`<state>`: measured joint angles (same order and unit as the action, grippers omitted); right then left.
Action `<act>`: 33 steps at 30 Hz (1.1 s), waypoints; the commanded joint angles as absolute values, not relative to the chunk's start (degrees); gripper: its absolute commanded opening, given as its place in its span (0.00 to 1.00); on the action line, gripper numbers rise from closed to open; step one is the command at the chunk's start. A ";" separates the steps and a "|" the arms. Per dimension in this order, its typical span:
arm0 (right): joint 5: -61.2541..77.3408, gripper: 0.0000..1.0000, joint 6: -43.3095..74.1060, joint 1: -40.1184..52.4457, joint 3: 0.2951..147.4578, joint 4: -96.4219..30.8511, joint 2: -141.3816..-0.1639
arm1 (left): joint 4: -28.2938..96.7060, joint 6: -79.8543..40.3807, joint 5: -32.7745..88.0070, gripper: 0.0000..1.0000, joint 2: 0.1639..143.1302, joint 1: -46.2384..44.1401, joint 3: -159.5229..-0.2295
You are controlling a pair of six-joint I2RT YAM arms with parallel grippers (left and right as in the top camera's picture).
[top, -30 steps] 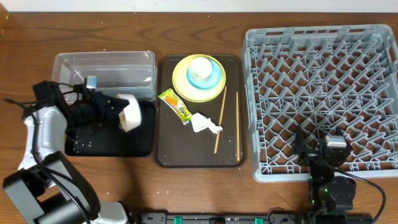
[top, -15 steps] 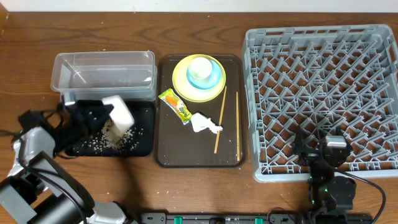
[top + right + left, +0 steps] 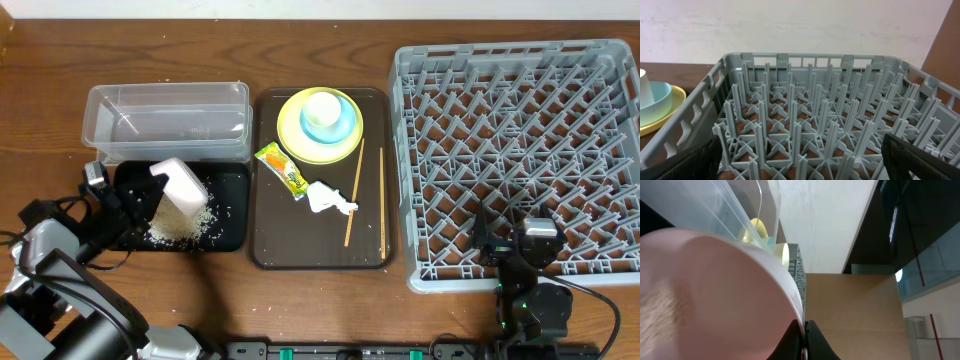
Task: Sort waste into correct bins and load items into the dishwasher rack
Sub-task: 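Tilt the bowl with the left gripper to dump rice onto the black tray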
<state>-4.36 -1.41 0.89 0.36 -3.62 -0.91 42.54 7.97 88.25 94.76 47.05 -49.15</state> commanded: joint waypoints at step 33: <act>-4.43 0.99 -0.45 0.93 0.30 -3.75 -0.86 | 44.51 9.58 90.13 0.06 92.60 47.51 -49.08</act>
<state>-4.36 -1.43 0.89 0.36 -3.62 -0.91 43.83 10.50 88.60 93.73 47.20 -49.06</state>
